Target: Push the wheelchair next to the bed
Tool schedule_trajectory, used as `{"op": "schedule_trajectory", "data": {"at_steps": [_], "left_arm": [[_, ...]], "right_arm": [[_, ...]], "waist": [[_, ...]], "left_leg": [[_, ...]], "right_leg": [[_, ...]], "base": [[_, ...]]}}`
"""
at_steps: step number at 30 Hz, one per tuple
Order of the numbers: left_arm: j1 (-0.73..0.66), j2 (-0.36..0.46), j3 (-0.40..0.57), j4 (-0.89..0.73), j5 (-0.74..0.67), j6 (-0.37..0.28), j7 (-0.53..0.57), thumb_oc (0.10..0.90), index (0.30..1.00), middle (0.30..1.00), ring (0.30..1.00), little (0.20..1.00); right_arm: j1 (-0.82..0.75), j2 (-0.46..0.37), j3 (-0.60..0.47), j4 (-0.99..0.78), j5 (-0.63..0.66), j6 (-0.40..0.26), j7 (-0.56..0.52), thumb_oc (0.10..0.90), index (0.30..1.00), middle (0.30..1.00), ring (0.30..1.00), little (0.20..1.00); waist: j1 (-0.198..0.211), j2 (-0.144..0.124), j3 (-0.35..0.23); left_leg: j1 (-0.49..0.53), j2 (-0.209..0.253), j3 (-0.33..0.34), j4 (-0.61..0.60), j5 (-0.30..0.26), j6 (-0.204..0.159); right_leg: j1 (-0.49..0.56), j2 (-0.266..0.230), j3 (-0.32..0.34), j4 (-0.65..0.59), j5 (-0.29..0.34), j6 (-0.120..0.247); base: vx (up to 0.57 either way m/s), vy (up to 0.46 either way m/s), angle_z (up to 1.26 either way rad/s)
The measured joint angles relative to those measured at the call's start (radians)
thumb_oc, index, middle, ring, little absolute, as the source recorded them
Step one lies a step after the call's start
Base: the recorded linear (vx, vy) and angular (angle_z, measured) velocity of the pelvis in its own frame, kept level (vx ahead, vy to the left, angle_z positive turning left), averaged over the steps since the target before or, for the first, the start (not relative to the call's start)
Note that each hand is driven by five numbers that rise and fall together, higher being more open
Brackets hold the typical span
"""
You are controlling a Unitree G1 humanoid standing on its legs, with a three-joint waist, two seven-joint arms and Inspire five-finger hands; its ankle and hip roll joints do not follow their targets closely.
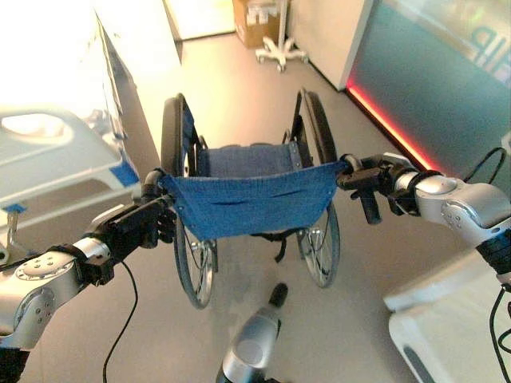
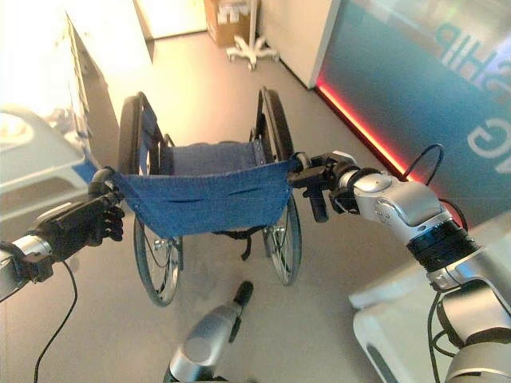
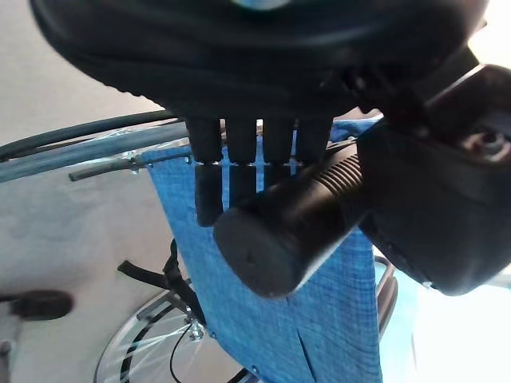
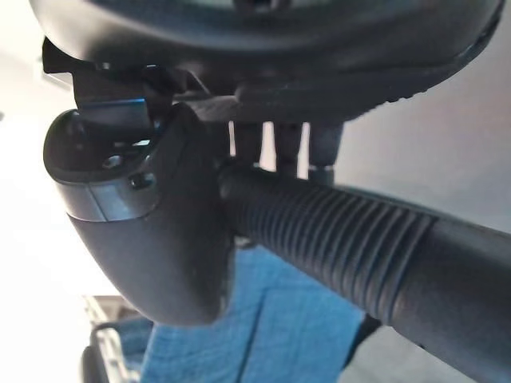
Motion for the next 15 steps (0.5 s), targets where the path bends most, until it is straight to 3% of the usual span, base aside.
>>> {"op": "schedule_trajectory", "data": {"at_steps": [1, 2, 3, 5, 8, 10, 13, 15], "left_arm": [[-0.009, 0.004, -0.003, 0.005, 0.006, 0.002, 0.012, 0.4, 0.3, 0.3, 0.3, 0.3], [-0.052, -0.01, -0.01, 0.047, 0.007, 0.003, 0.012, 0.4, 0.3, 0.3, 0.3, 0.3], [-0.099, 0.018, -0.026, 0.06, 0.012, 0.008, 0.027, 0.4, 0.3, 0.3, 0.3, 0.3], [-0.177, 0.03, -0.047, 0.064, 0.049, 0.006, 0.044, 0.4, 0.3, 0.3, 0.3, 0.3], [-0.195, 0.072, -0.086, 0.081, 0.056, 0.007, 0.054, 0.4, 0.3, 0.3, 0.3, 0.3], [-0.212, 0.12, -0.121, 0.113, 0.052, 0.007, 0.043, 0.4, 0.3, 0.3, 0.3, 0.3], [-0.23, 0.129, -0.128, 0.132, 0.033, -0.013, 0.038, 0.4, 0.3, 0.3, 0.3, 0.3], [-0.232, 0.127, -0.131, 0.146, 0.024, -0.036, 0.031, 0.4, 0.3, 0.3, 0.3, 0.3]], "right_arm": [[-0.002, 0.019, -0.001, 0.015, -0.015, -0.015, 0.0, 0.4, 0.3, 0.3, 0.3, 0.3], [-0.012, 0.058, 0.0, 0.051, -0.047, -0.044, -0.006, 0.4, 0.3, 0.3, 0.3, 0.3], [-0.01, 0.081, -0.01, 0.066, -0.056, -0.051, -0.021, 0.4, 0.3, 0.3, 0.3, 0.3], [-0.012, 0.092, -0.017, 0.087, -0.051, -0.048, -0.029, 0.4, 0.3, 0.3, 0.3, 0.3], [-0.001, 0.119, -0.033, 0.085, -0.053, -0.048, -0.038, 0.4, 0.3, 0.3, 0.3, 0.3], [0.023, 0.119, -0.039, 0.051, -0.05, -0.048, -0.05, 0.4, 0.3, 0.3, 0.3, 0.3], [0.023, 0.114, -0.049, 0.04, -0.049, -0.048, -0.056, 0.4, 0.3, 0.3, 0.3, 0.3], [0.018, 0.108, -0.056, 0.033, -0.048, -0.047, -0.058, 0.4, 0.3, 0.3, 0.3, 0.3]], "waist": [[0.0, 0.002, 0.0], [0.016, 0.012, -0.001], [0.002, -0.005, 0.003], [0.004, -0.051, 0.004], [-0.032, -0.052, 0.004], [-0.08, -0.05, 0.004], [-0.115, -0.05, 0.005], [-0.153, -0.047, 0.006]], "left_leg": [[0.011, -0.001, 0.005, 0.01, 0.007, 0.048], [0.022, 0.003, 0.011, 0.031, -0.011, 0.136], [0.039, 0.005, 0.044, 0.048, 0.006, 0.217], [0.059, -0.016, 0.046, 0.065, -0.049, 0.233], [0.165, -0.023, 0.062, -0.055, -0.022, 0.256], [0.223, -0.044, 0.014, -0.108, -0.022, 0.257], [0.245, -0.049, 0.0, -0.111, -0.041, 0.23], [0.256, -0.059, -0.022, -0.106, -0.09, 0.227]], "right_leg": [[-0.007, -0.003, -0.039, 0.045, 0.009, 0.025], [-0.116, -0.012, -0.036, 0.358, 0.011, 0.204], [-0.202, -0.002, -0.039, 0.622, 0.053, 0.246], [-0.304, 0.023, -0.003, 0.776, 0.159, 0.246], [-0.393, -0.002, -0.039, 0.736, 0.153, 0.194], [-0.41, -0.033, -0.083, 0.54, 0.097, 0.098], [-0.453, -0.036, -0.096, 0.246, 0.099, 0.092], [-0.509, -0.056, -0.101, 0.129, 0.138, 0.124]], "base": [[0.57, 0.061, -0.38], [0.43, 0.0, 0.2], [0.43, -0.019, 0.43], [0.41, -0.002, 0.66], [0.41, -0.055, 0.44], [0.32, -0.183, 0.65], [0.34, -0.254, 0.61], [0.51, -0.363, 0.57]]}}
